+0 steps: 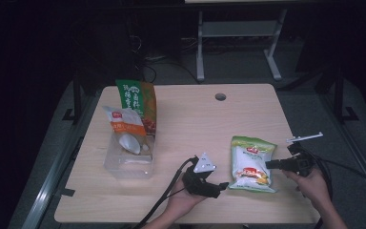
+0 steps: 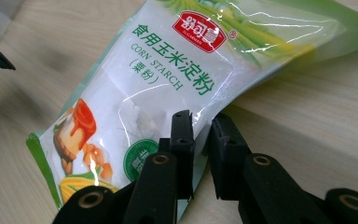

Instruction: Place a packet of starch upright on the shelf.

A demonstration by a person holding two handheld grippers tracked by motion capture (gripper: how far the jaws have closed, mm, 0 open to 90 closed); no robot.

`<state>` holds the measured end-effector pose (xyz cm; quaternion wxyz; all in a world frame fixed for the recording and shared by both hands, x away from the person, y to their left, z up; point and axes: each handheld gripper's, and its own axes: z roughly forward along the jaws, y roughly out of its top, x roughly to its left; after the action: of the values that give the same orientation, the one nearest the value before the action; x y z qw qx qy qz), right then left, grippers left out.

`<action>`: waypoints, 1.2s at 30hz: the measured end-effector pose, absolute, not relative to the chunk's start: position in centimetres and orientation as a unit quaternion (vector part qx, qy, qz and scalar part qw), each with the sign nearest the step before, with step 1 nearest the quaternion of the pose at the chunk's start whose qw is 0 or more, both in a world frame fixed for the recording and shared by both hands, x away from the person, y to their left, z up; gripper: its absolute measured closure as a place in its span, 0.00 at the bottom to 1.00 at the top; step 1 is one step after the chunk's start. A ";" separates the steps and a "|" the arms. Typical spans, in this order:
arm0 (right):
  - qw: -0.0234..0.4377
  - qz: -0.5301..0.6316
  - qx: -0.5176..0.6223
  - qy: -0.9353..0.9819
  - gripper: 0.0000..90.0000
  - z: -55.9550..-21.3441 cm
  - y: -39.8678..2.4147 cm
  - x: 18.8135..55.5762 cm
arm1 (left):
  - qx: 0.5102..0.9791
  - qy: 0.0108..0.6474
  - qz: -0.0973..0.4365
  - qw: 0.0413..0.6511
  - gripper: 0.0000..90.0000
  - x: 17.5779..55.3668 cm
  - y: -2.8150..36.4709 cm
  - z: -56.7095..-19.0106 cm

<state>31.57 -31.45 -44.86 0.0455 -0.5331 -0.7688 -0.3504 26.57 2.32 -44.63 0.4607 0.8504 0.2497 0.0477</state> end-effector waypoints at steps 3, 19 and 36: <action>0.049 -0.348 -0.530 -0.771 0.89 -44.8 -31.1 31.2 | 0.856 0.241 0.043 0.456 0.40 26.4 1.3 -44.6; 0.056 -0.364 -0.543 -0.755 0.45 -45.8 -32.3 32.9 | 0.877 0.221 0.017 0.427 0.75 27.2 -2.2 -45.1; 0.156 -0.397 -0.510 -0.747 0.68 -47.1 -31.8 33.6 | 0.881 0.226 0.005 0.416 0.73 27.8 -2.5 -45.4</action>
<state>33.55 -31.83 -47.13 0.1562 -0.5103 -0.7469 -0.3967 27.79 -2.46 -45.35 0.4156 0.8810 0.2261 0.0046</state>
